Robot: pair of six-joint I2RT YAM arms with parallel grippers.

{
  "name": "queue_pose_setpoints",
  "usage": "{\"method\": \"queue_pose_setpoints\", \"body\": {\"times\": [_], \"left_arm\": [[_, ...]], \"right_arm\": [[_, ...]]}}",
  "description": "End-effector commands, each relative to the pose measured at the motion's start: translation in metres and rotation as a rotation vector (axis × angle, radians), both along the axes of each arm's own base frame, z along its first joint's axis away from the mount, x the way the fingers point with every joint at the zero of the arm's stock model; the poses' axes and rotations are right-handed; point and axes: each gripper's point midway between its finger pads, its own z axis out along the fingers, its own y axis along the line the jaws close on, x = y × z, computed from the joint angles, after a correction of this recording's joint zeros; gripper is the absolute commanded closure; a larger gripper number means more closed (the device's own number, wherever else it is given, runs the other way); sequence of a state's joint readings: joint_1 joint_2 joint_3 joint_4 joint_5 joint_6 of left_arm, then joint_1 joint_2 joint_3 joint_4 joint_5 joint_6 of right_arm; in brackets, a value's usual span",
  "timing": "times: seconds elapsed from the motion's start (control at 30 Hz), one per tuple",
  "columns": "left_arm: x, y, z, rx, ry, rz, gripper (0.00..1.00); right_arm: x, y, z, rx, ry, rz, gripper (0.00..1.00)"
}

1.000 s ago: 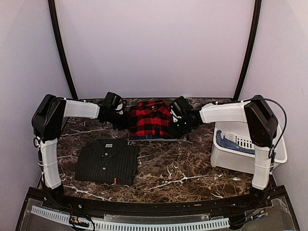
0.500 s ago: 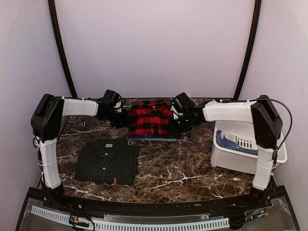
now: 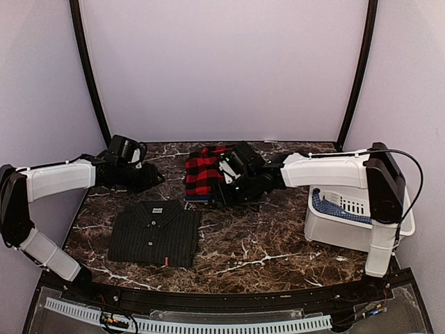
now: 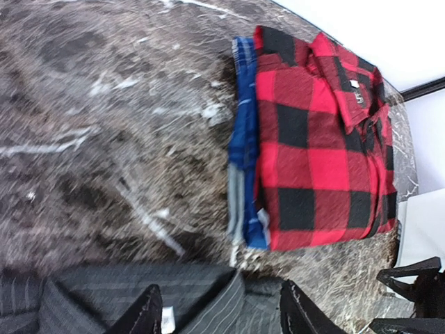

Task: Fold and stack the long sleeve shirts
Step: Rotate the square-folded shirt at the center of the board, then move the square-folded shirt to the center of the board.

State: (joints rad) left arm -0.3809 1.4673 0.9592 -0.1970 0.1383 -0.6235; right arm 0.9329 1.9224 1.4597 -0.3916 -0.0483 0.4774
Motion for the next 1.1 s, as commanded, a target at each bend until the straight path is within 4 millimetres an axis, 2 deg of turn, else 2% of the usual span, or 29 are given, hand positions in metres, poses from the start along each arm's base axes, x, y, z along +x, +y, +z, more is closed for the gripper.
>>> {"method": "queue_pose_setpoints", "body": {"times": [0.0,0.1,0.13,0.23,0.33,0.53,0.67,0.8,0.9,1.07], "left_arm": [[-0.026,0.029,0.000,0.036,0.003,0.080,0.43],[-0.040,0.038,0.008,0.031,-0.021,0.105,0.43],[-0.045,0.042,0.004,0.039,-0.014,0.118,0.43],[-0.054,0.051,0.012,0.034,-0.046,0.145,0.43],[-0.062,0.061,0.008,0.046,-0.057,0.183,0.43],[-0.076,0.066,0.008,0.016,-0.069,0.202,0.42],[-0.081,0.068,0.004,0.014,-0.069,0.208,0.42],[-0.084,0.069,-0.001,0.013,-0.058,0.214,0.42],[-0.085,0.070,-0.001,0.008,-0.061,0.222,0.42],[-0.085,0.066,-0.001,-0.008,-0.066,0.200,0.42]], "right_arm": [[-0.012,0.032,0.003,0.064,0.011,0.044,0.32],[-0.022,0.042,-0.005,0.073,0.028,0.064,0.30],[-0.026,0.045,-0.008,0.071,0.032,0.071,0.29],[-0.034,0.055,-0.019,0.057,0.039,0.090,0.28],[-0.039,0.065,-0.029,0.056,0.050,0.107,0.27],[-0.052,0.089,-0.053,0.037,0.070,0.148,0.27],[-0.051,0.096,-0.066,0.020,0.077,0.157,0.30],[-0.054,0.103,-0.073,0.011,0.084,0.185,0.41],[-0.059,0.106,-0.078,-0.011,0.086,0.204,0.56],[-0.056,0.087,-0.078,-0.066,0.054,0.177,0.84]]}}
